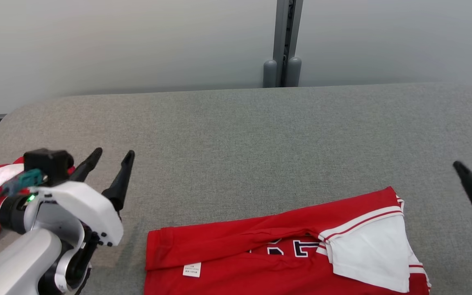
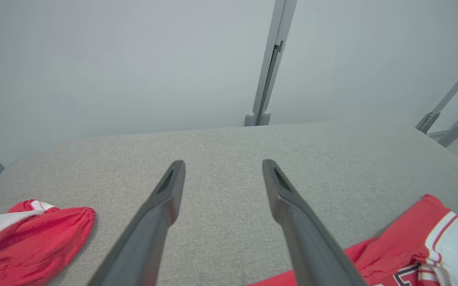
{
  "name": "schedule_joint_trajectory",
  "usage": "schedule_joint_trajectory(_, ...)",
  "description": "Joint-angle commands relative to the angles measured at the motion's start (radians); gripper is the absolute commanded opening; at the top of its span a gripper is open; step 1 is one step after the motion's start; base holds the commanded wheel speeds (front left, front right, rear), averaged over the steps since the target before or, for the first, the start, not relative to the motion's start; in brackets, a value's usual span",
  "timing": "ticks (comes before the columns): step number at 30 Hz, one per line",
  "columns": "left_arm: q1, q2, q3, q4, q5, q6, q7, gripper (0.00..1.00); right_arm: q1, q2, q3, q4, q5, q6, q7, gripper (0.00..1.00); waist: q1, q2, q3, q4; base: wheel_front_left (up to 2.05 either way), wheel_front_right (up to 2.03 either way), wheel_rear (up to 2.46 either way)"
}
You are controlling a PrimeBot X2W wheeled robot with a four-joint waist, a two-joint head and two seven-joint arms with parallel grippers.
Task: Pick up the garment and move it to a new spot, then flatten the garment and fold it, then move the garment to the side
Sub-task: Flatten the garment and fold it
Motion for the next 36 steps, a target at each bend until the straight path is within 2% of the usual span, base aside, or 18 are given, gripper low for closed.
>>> schedule_joint_trajectory(1, 0.017, 0.003, 0.004, 0.005, 0.011, 0.008, -0.014, 1.0, 0.006, 0.004, -0.002, -0.007, -0.002, 0.002, -0.025, 1.0, 0.0, -0.0001, -0.002, 0.002, 0.0, 0.0, 0.0)
schedule_joint_trajectory(6, 0.089, -0.035, 0.046, 0.035, 0.036, 0.037, -0.183, 1.0, 0.059, 0.016, 0.016, 0.008, -0.093, 0.002, -0.283, 1.0, 0.0, -0.0001, -0.011, 0.014, 0.0, 0.0, 0.0)
schedule_joint_trajectory(8, 0.119, -0.051, 0.06, 0.055, 0.045, 0.045, -0.225, 1.0, 0.081, 0.04, 0.018, 0.032, -0.107, 0.002, -0.371, 1.0, 0.0, -0.0001, -0.016, 0.016, 0.0, 0.0, 0.0)
schedule_joint_trajectory(12, 0.187, -0.098, 0.113, 0.081, 0.074, 0.039, -0.262, 1.0, 0.124, 0.059, 0.028, 0.087, -0.129, 0.002, -0.503, 1.0, 0.0, -0.0001, -0.02, 0.02, 0.0, 0.0, 0.0)
schedule_joint_trajectory(15, 0.241, -0.142, 0.184, 0.085, 0.116, 0.025, -0.265, 1.0, 0.147, 0.061, 0.045, 0.138, -0.128, 0.002, -0.559, 1.0, 0.0, -0.0001, -0.019, 0.022, 0.0, 0.0, 0.0)
schedule_joint_trajectory(19, 0.314, -0.203, 0.268, 0.079, 0.194, -0.017, -0.265, 1.0, 0.161, 0.049, 0.073, 0.206, -0.114, 0.002, -0.585, 1.0, 0.0, -0.0001, -0.012, 0.027, 0.0, 0.0, 0.0)
schedule_joint_trajectory(23, 0.343, -0.242, 0.315, 0.088, 0.243, -0.059, -0.265, 1.0, 0.133, 0.031, 0.109, 0.293, -0.094, 0.002, -0.562, 1.0, 0.0, -0.0001, -0.002, 0.034, 0.0, 0.0, 0.0)
schedule_joint_trajectory(30, 0.323, -0.285, 0.326, 0.104, 0.287, -0.117, -0.266, 1.0, 0.037, 0.018, 0.19, 0.514, -0.032, 0.002, -0.501, 1.0, 0.0, -0.0001, 0.018, 0.068, 0.0, 0.0, 0.0)
schedule_joint_trajectory(36, 0.313, -0.295, 0.324, 0.125, 0.295, -0.133, -0.265, 1.0, -0.028, 0.024, 0.204, 0.707, -0.022, 0.002, -0.453, 1.0, 0.0, -0.0001, 0.025, 0.12, 0.0, 0.0, 0.0)
